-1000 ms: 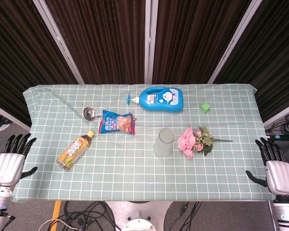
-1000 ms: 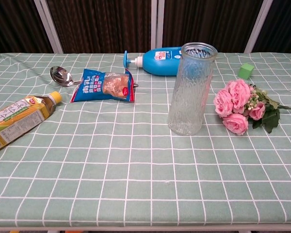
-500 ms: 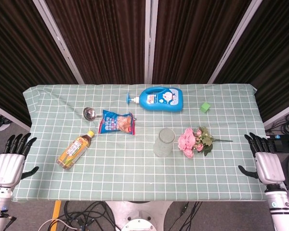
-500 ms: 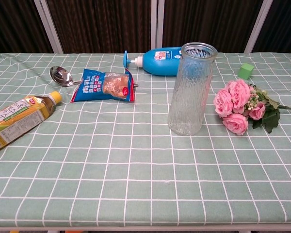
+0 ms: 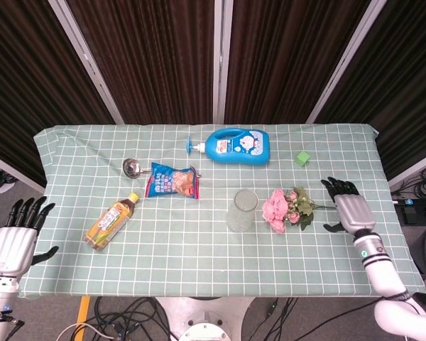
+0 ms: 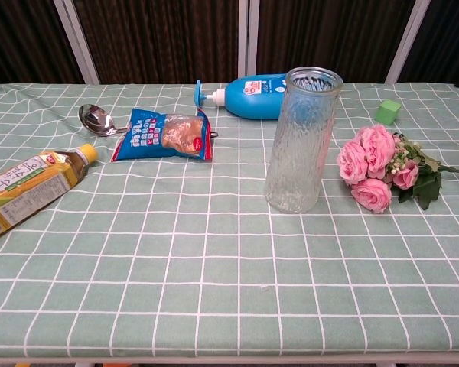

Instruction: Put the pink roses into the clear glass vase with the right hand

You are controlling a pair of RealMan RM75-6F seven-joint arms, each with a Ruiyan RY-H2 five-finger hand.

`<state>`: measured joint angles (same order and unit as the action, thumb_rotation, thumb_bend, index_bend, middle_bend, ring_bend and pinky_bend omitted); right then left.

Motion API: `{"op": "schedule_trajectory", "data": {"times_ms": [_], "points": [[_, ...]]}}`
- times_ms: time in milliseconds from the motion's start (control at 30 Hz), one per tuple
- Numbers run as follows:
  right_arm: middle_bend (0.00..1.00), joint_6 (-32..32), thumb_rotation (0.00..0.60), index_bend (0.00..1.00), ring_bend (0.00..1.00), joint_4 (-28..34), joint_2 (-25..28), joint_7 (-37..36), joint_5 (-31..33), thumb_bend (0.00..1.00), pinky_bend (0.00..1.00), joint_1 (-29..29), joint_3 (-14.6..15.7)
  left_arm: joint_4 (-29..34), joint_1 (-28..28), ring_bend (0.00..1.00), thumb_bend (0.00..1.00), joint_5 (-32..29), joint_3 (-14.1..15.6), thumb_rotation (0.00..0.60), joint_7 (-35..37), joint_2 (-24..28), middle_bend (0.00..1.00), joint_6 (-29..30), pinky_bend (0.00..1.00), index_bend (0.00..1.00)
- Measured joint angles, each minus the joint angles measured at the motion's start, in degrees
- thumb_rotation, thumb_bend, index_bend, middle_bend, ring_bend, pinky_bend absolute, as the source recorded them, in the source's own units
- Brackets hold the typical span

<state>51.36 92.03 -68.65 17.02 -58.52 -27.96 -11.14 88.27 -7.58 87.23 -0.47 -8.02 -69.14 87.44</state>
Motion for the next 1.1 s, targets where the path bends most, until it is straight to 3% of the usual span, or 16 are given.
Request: {"op": "schedule_trajectory", "data": {"times_ms": [167, 467, 933, 1100], "points": [[0.0, -5.47, 0.6, 0.0, 0.0, -5.24, -4.98, 5.43, 6.98, 0.0, 0.0, -6.52, -0.16, 0.0, -0.13, 0.02, 0.03, -0.15, -0.57, 0.6, 0.71, 0.16, 0.05, -0.36, 0.05, 0.13], [0.0, -8.32, 0.6, 0.0, 0.0, -11.38, -12.09, 10.73, 14.61, 0.0, 0.0, -13.06, 1.46, 0.17, -0.26, 0.02, 0.02, 0.28, -1.06, 0.6, 1.1, 0.49, 0.05, -0.53, 0.05, 0.13], [0.01, -8.74, 0.6, 0.0, 0.0, -14.64, -16.85, 11.21, 16.4, 0.0, 0.0, -16.35, 3.99, -0.87, -0.02, 0.02, 0.02, -0.19, -1.41, 0.6, 2.85, 0.37, 0.05, -1.19, 0.05, 0.13], [0.13, -7.61, 0.6, 0.01, 0.0, -16.01, -18.31, 11.13, 16.56, 0.02, 0.0, -16.88, 4.22, -1.53, 0.09, 0.02, 0.02, -0.49, -1.41, 0.6, 3.4, 0.16, 0.05, -1.61, 0.05, 0.13]]}}
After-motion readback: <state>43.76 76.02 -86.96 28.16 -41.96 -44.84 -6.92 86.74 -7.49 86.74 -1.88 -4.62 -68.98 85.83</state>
